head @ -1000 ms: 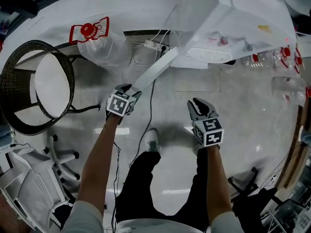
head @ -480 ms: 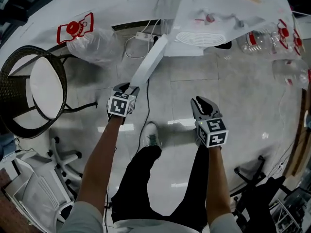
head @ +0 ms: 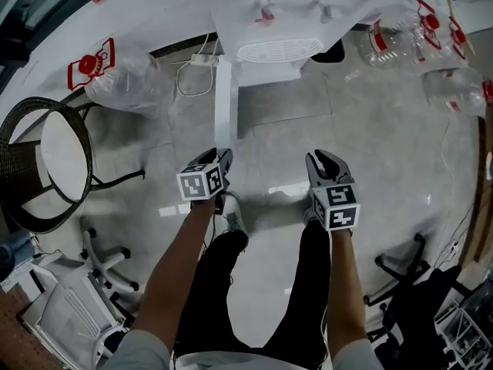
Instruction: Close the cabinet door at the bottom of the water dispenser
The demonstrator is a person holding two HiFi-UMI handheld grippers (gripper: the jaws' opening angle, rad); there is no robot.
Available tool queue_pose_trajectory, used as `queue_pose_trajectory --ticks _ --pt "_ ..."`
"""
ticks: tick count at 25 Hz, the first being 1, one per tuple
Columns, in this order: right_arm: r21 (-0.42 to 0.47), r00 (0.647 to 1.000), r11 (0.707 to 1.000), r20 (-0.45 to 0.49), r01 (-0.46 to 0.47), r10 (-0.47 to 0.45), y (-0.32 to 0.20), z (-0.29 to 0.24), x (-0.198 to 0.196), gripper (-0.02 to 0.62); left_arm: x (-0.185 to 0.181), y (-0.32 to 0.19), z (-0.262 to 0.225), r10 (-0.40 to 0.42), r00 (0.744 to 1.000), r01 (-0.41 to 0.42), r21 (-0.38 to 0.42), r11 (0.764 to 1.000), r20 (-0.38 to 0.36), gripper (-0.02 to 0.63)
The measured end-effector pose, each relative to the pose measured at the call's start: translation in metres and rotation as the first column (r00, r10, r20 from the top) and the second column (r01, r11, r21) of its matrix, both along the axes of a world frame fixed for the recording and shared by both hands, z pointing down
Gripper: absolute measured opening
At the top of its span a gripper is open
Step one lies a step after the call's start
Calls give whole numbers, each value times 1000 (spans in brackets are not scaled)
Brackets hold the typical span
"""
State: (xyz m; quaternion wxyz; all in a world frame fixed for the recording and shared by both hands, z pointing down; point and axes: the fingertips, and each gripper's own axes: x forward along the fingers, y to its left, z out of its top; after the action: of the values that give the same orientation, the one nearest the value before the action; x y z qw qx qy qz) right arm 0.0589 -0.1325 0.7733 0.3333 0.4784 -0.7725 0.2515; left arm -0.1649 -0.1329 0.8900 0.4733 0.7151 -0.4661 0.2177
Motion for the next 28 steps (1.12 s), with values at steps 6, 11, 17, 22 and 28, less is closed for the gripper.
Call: queue_pose_trajectory --ticks 6,11,17,22,28 --pt "11 1000 1000 -13 0 0 -9 -4 54 98 74 -9 0 -125 988 121 -49 991 -86 220" --pt "3 998 1000 -50 29 -29 -6 1 105 100 132 -30 -2 -255 947 244 -79 967 -197 241" --pt "-28 996 998 -57 61 -63 -13 18 157 103 191 -63 -2 -287 928 278 -71 958 -236 259" --pt "-5 997 997 -24 71 -71 -46 19 184 103 224 -96 -2 -349 894 334 -99 937 -282 271" --pt "4 997 998 33 67 -67 -78 26 201 106 254 -132 -8 -437 831 424 -117 898 -344 227"
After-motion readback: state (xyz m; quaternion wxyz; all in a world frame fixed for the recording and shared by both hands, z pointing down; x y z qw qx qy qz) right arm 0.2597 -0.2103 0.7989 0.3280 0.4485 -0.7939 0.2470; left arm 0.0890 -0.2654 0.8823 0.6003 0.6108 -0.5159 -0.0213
